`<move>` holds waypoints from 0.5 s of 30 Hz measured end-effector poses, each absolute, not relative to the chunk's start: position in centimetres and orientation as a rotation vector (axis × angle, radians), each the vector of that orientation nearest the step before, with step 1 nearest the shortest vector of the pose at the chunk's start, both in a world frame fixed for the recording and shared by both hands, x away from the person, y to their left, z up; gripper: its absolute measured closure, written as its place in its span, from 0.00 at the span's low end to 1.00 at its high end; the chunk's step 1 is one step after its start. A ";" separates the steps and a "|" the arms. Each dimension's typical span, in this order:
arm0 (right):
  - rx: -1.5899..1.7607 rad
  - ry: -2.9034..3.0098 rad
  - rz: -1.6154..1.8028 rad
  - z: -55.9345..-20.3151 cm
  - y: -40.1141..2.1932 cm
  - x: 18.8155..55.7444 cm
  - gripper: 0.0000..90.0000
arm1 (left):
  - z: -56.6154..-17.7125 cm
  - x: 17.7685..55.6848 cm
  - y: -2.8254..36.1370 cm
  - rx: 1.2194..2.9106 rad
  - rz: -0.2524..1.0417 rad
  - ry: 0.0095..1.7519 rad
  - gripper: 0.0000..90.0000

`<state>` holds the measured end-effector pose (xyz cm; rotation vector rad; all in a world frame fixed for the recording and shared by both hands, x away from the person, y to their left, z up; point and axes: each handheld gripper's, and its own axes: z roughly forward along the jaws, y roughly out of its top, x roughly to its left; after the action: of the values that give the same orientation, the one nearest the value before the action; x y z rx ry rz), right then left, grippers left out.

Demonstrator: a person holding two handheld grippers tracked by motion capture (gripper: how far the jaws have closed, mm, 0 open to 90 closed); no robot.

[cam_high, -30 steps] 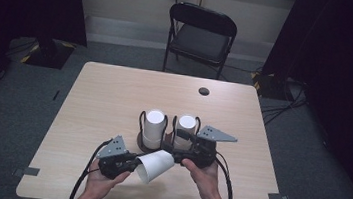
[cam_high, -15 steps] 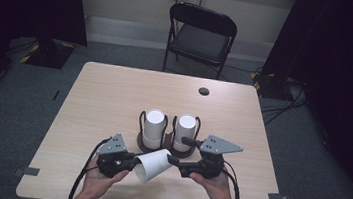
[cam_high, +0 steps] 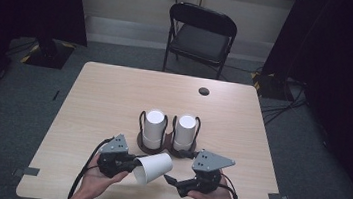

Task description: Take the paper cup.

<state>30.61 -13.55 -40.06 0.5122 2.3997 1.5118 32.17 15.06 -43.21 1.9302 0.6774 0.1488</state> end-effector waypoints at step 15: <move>0.281 2.450 1.367 -40.8 -11.1 29.2 0.16 | -42.7 32.1 13.6 2.037 0.073 0.639 0.98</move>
<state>29.20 -11.09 -40.78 0.2813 2.4501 1.3667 32.10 13.58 -42.67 2.0372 0.6385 0.0731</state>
